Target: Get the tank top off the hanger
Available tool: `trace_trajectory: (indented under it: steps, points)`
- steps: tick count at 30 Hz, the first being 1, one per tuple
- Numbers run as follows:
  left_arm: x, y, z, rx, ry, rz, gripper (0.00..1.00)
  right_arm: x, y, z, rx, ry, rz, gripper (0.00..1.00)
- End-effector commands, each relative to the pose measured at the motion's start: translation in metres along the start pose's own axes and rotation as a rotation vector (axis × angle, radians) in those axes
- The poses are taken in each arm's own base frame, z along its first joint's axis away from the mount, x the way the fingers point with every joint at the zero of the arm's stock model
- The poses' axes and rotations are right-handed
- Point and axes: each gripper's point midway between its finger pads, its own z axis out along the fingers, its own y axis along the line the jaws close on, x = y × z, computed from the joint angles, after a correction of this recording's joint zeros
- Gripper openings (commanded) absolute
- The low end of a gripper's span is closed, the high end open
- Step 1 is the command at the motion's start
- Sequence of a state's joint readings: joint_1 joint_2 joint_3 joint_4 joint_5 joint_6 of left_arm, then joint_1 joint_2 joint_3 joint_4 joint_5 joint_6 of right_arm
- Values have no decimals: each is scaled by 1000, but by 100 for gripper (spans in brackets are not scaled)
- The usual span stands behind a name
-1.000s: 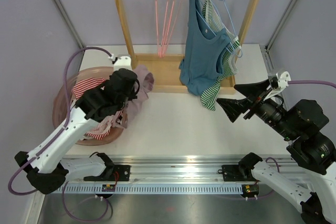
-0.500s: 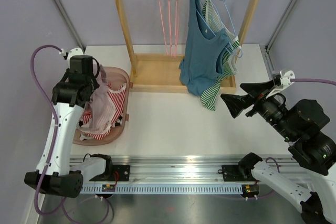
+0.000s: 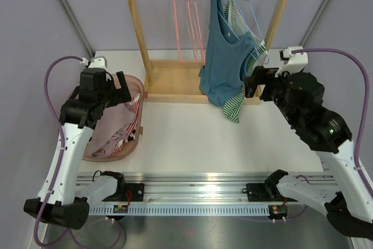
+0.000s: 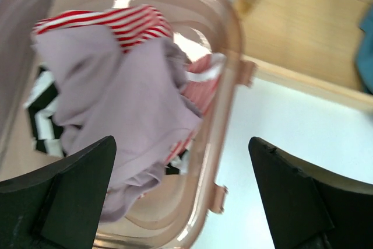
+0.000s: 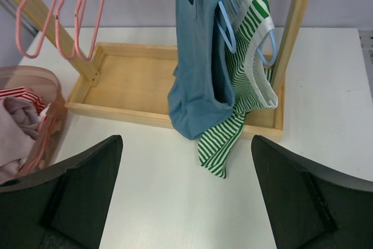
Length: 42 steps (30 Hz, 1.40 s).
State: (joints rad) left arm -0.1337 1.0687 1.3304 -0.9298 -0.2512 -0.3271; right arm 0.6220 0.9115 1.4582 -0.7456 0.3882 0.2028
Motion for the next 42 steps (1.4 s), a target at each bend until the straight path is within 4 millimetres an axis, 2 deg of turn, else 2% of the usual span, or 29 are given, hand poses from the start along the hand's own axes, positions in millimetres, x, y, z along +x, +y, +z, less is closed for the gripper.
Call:
trace_trajectory:
  steps: [1, 3, 4, 6, 7, 8, 9, 12, 14, 15, 16, 17, 18, 19, 20, 21, 26, 28, 31, 32, 35, 38, 42]
  points:
    - [8, -46, -20, 259, -27, 72, 99, -25, -4, 14, 72, -59, -30, 99]
    - [17, -60, -31, 337, -36, 94, 99, -35, -4, 22, 96, -79, -42, 100]
    - [30, -64, -29, 358, -9, 103, 99, -42, -2, 29, 105, -81, -52, 99]
    - [49, -86, -37, 474, 26, 128, 99, -46, -2, 39, 113, -60, -84, 96]
    - [57, -91, -41, 503, 33, 137, 99, -51, 1, 49, 115, -49, -91, 96]
    - [74, -93, -36, 511, 68, 148, 99, -55, -4, 55, 129, -48, -103, 94]
    - [83, -105, -41, 558, 71, 177, 99, -56, 1, 60, 102, -37, -114, 90]
    - [108, -115, -42, 601, 95, 206, 99, -69, 6, 80, 79, -31, -148, 80]
    - [117, -119, -45, 624, 112, 206, 99, -83, 4, 96, 102, -33, -163, 79]
    - [120, -122, -47, 642, 111, 210, 99, -73, 3, 114, 107, 14, -175, 77]
    - [122, -125, -49, 662, 111, 209, 99, -93, 2, 112, 103, -22, -203, 76]
    - [124, -126, -51, 678, 106, 212, 99, -92, 0, 118, 84, -2, -209, 74]
    - [126, -126, -52, 685, 109, 214, 99, -101, 3, 129, 69, -8, -211, 70]
    - [126, -126, -52, 686, 107, 216, 99, -102, 3, 135, 60, 0, -216, 69]
    - [127, -125, -51, 684, 108, 218, 99, -90, 1, 153, 47, 49, -225, 68]
    - [128, -125, -52, 688, 110, 220, 99, -104, 4, 153, 34, 18, -229, 65]
    - [134, -124, -49, 686, 124, 234, 99, -100, 9, 186, -21, 37, -250, 55]
    - [135, -124, -49, 687, 129, 241, 99, -105, 10, 192, -34, 19, -243, 52]
    - [135, -126, -50, 696, 131, 244, 99, -101, 13, 203, -60, 23, -242, 47]
    - [135, -126, -49, 694, 131, 245, 99, -98, 20, 207, -98, 26, -239, 42]
    - [137, -125, -48, 692, 137, 252, 99, -101, 31, 206, -155, 19, -220, 39]
    - [137, -126, -48, 695, 138, 253, 99, -103, 33, 209, -168, 6, -204, 36]
    - [136, -125, -49, 694, 134, 252, 99, -94, 33, 221, -160, 22, -198, 26]
